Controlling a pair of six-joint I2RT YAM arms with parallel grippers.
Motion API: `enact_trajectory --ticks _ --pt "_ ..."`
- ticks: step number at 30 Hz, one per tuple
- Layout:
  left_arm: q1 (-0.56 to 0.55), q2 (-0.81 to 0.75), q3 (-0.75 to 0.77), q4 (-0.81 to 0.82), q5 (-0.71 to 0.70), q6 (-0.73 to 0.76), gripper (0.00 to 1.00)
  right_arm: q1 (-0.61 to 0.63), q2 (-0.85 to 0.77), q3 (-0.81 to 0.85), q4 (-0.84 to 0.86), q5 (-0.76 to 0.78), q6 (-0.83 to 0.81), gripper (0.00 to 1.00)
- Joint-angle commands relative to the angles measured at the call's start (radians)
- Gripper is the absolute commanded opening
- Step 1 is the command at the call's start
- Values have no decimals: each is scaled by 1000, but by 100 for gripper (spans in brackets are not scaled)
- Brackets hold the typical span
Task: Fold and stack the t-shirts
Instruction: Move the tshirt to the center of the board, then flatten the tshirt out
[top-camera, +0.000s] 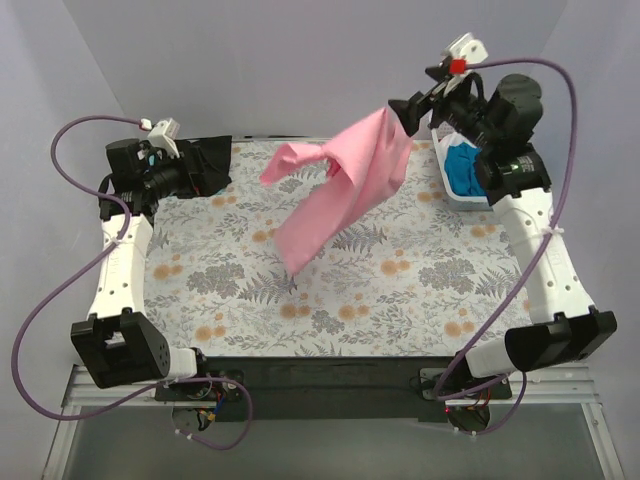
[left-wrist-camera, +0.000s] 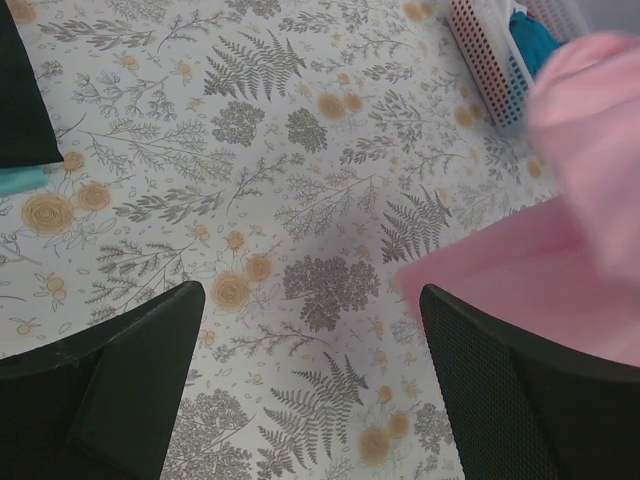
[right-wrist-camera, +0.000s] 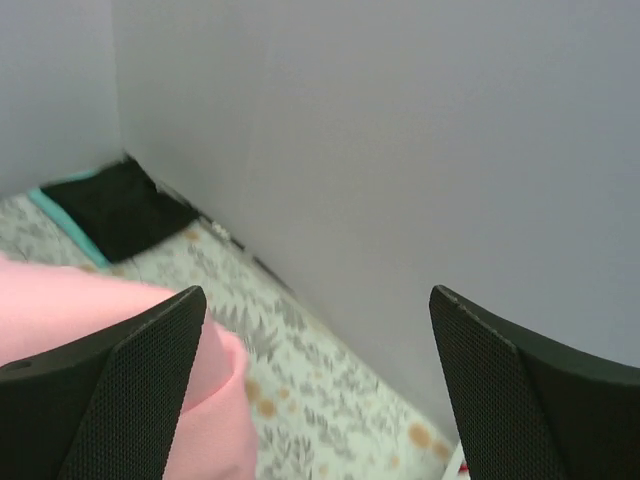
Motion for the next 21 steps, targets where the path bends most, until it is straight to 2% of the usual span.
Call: enact_trajectory --ticks 1,3,5,8,10,11,14,15,16,17,21 --pt "0 -68 -24 -61 35 113 89 -44 53 -176 -98 171 -111 98" --pt "0 -90 -46 -107 27 216 89 -75 64 -213 -187 172 -108 98" --pt "0 -105 -63 -158 21 328 89 -76 70 -220 -303 29 -131 93" --pt "0 -122 -107 -228 -2 441 89 -31 50 -319 -412 -61 -147 94" --pt "-3 -110 -113 -302 45 611 89 26 43 -362 -489 -89 -184 93" --pt "-12 -104 -121 -375 59 665 87 40 40 -413 -513 -107 -191 90" --pt "-88 -101 -191 -420 39 782 81 92 41 -521 -567 -143 -209 83" --pt "-122 -110 -226 -398 24 793 80 117 40 -557 -566 -141 -212 82" --pt "-207 -133 -262 -361 -29 780 78 129 43 -583 -557 -129 -211 81" --pt "-245 -144 -333 -268 -51 772 77 140 50 -624 -551 -123 -203 81" --pt "-380 -113 -414 -22 -137 735 73 158 140 -668 -498 -66 -157 75"
